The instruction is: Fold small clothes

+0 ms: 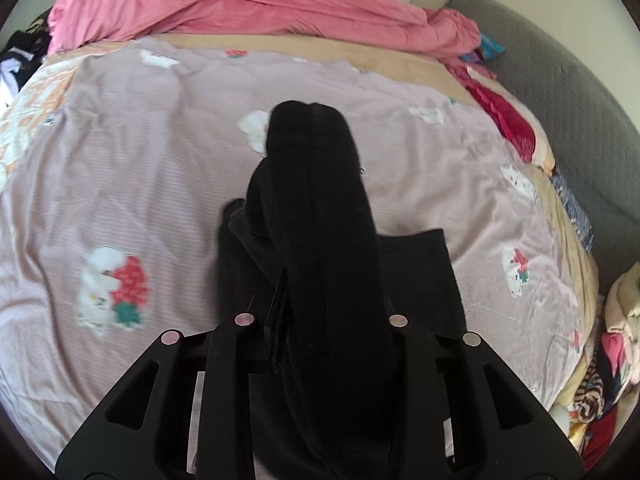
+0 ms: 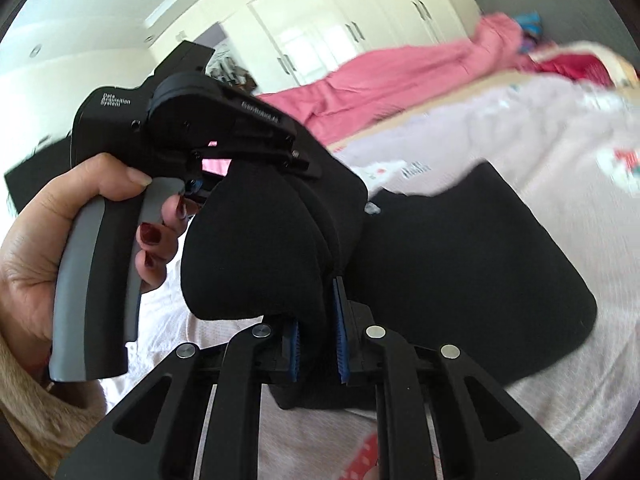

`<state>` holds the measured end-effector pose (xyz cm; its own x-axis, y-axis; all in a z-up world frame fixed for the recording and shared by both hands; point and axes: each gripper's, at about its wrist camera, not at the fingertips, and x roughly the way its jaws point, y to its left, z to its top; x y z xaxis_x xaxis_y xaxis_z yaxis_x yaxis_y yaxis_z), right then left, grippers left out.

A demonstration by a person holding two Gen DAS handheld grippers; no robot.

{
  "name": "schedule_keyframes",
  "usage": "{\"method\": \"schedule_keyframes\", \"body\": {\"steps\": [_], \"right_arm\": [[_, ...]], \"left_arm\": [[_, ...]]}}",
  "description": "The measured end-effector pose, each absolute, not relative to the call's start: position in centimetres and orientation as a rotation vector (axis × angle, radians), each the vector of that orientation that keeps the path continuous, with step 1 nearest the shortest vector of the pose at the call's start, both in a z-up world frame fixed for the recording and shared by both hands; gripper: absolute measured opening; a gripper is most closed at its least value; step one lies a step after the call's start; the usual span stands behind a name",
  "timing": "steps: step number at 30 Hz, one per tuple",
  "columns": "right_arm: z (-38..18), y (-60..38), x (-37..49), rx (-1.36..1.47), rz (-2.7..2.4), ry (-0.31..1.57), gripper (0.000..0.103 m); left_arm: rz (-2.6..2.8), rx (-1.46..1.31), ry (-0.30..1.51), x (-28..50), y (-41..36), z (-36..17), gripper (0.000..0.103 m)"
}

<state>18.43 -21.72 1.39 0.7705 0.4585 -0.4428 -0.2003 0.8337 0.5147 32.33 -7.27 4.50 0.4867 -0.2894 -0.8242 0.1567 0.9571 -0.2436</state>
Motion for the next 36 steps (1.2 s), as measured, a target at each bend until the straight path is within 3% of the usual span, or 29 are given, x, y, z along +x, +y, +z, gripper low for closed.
{"method": "schedule_keyframes", "body": {"steps": [3,8,11,13,16,17,21,25,34,35,36], "right_arm": [[0.3,-23.5,17.8,0.530,0.361,0.618,0.009],[-1.8,-26.0,17.1,0.612,0.335,0.669,0.011],[-2.7,-27.4,16.2,0.663,0.347,0.689,0.036],[-2.9,-28.0,15.9,0.679,0.355,0.705,0.040],[-2.9,-28.6,15.8,0.684,0.361,0.721,0.042],[-2.7,-28.9,15.6,0.686,0.360,0.718,0.047],[-1.6,-30.7,15.9,0.748,0.404,0.711,0.082],[-1.6,-32.4,19.0,0.855,0.456,0.792,0.091],[-0.4,-29.9,26.1,0.735,0.464,0.969,0.092],[-0.1,-29.4,26.3,0.695,0.461,0.975,0.090],[-0.2,-29.1,26.8,0.654,0.448,0.980,0.083]], "left_arm": [[-0.278,-0.102,1.042,32.5,-10.3,3.5,0.024],[-0.373,-0.065,1.074,32.1,-14.0,2.5,0.042],[-0.416,-0.093,1.058,31.4,-13.8,2.5,0.045],[-0.446,-0.175,1.030,31.0,-12.3,2.7,0.063],[-0.460,-0.237,1.005,30.9,-10.5,3.1,0.064],[-0.444,-0.219,0.983,30.7,-9.9,3.5,0.064],[-0.362,-0.157,0.941,29.9,-8.1,3.9,0.064],[-0.294,-0.089,0.949,29.0,-6.6,2.6,0.064],[-0.253,0.020,0.961,26.9,-6.0,-1.0,0.064],[-0.252,0.026,0.959,26.7,-6.0,-1.1,0.064],[-0.251,0.035,0.958,26.6,-6.1,-1.2,0.064]]}}
